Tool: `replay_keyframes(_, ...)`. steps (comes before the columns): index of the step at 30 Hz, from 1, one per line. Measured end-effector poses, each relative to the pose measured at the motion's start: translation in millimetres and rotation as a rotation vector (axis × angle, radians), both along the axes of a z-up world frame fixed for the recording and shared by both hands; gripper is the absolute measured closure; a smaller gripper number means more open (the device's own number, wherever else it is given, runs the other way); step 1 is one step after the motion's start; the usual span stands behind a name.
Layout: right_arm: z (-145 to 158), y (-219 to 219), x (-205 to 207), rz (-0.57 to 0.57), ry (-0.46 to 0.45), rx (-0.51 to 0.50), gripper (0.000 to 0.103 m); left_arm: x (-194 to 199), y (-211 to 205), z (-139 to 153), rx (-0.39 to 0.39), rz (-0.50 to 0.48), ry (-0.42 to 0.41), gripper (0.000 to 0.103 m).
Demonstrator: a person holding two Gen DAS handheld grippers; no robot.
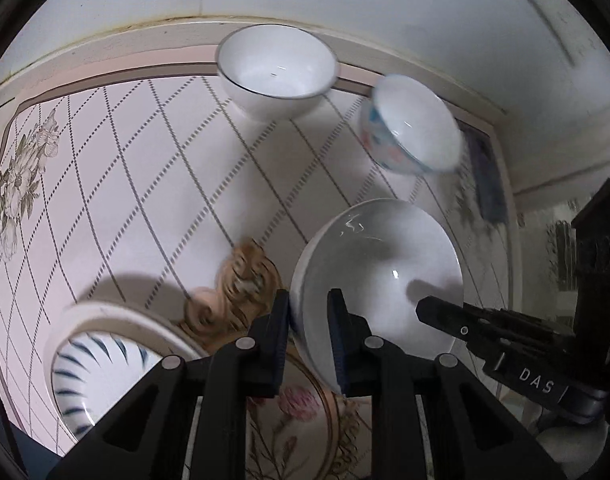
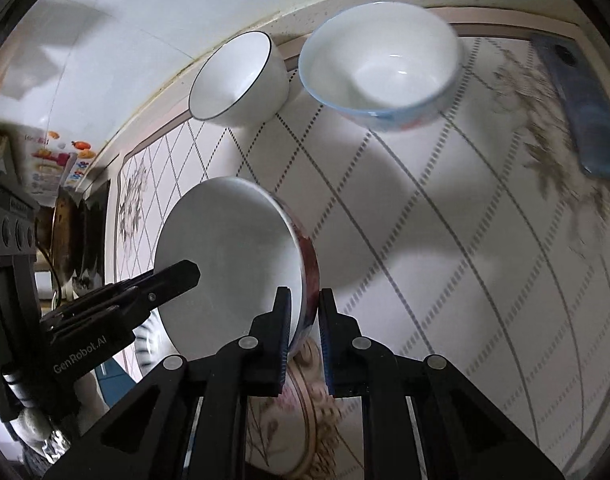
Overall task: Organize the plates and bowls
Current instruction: 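Reach both grippers to a white bowl and pinch its rim, then carry the blue-rimmed white bowl with both grippers toward the floral bowl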
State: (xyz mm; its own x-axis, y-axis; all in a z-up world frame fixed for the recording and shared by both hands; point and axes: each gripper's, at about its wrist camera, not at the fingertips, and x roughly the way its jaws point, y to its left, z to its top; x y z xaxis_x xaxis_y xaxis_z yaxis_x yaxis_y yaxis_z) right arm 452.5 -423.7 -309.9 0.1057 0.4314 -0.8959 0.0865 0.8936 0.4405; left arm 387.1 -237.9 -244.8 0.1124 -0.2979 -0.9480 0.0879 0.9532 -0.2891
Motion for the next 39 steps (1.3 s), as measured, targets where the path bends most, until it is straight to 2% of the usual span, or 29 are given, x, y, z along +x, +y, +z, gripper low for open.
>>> replay_keyframes(7, 12.9, -26.6, -56.4, -0.005, 0.004, -0.011, 0.088, -45.0, -18.9, 0.4, 0.015, -0.066, -0.003, 0.086)
replay_keyframes(17, -20.1, -49.8, -111.6, -0.023, 0.09, -0.017, 0.088, -75.7, -39.2, -32.8, 0.054, -0.128, 0.042, 0.086)
replay_keyframes(33, -37.6, -39.2, -110.9, 0.007, 0.122, -0.035, 0.086, -77.8, -41.7, -56.4, 0.091, -0.125, 0.078, 0.086)
replay_keyframes(36, -40.3, -40.3, -108.2, 0.004, 0.141, -0.014, 0.085, -76.1, -39.4, -54.9, 0.084, -0.123, 0.091, 0.086)
replay_keyframes(39, -39.8, -49.8, -105.3, -0.036, 0.168, 0.042, 0.082, -75.5, -33.8, -41.7, 0.075, -0.119, 0.087, 0.085)
